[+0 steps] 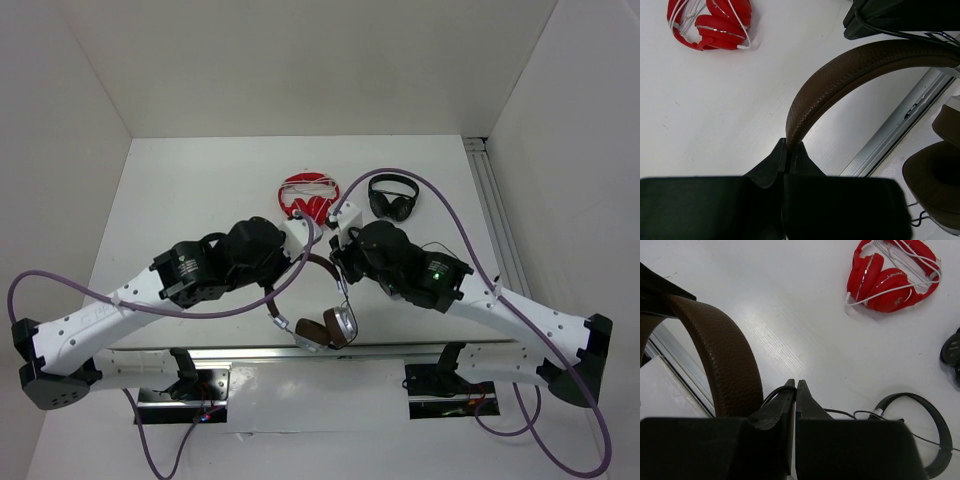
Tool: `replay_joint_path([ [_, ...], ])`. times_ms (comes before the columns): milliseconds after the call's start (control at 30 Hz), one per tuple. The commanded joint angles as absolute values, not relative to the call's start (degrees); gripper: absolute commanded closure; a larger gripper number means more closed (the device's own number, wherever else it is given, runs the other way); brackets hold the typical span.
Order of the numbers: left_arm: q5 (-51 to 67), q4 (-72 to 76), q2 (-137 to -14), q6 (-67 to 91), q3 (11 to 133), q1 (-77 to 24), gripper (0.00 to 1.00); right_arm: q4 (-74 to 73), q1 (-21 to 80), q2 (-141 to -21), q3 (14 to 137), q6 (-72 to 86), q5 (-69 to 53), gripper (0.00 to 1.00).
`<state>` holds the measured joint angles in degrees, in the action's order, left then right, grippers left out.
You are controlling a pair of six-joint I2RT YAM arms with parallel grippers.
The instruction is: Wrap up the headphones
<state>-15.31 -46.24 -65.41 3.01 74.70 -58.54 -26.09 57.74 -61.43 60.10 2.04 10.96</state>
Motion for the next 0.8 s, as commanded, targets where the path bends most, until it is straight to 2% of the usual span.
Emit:
replay_joint_path([
  [0, -12.91, -41.67, -62.14, 2.81, 75.32, -58.89, 1.00, -25.84, 58.70, -61.87, 62.84, 2.29, 14.15, 1.00],
  [133, -14.67, -40.52, -60.73, 2.81, 74.79, -58.89, 1.00, -25.84, 60.03, -61.18, 61.71, 2.29, 15.82, 1.00],
  [367, -15.29, -38.76, -57.92, 4.48, 74.27, -58.89, 1.00, -21.36, 60.03, -59.41, 59.24, 2.29, 14.59, 0.93],
  [400, -15.29, -38.24, -57.31, 4.48, 74.27, -58.89, 1.00, -20.40, 60.03, -58.89, 58.19, 2.29, 13.89, 0.88],
  [433, -15.29, -38.23, -57.30, 5.27, 74.27, -58.89, 1.00, -19.35, 60.03, -58.36, 57.49, 2.29, 13.19, 0.75],
  [500, -14.68, -38.23, -56.78, 6.06, 74.88, -58.89, 1.00, -14.35, 60.03, -57.66, 54.25, 2.29, 12.66, 0.62],
  [533, -14.07, -37.71, -56.78, 6.85, 74.88, -58.89, 1.00, -12.06, 60.03, -56.96, 52.84, 2.29, 12.66, 0.44],
  [767, -14.67, -36.47, -54.23, 11.06, 74.88, -58.89, 1.00, 11.03, 55.91, -57.65, 41.05, 2.29, 3.44, 0.38],
])
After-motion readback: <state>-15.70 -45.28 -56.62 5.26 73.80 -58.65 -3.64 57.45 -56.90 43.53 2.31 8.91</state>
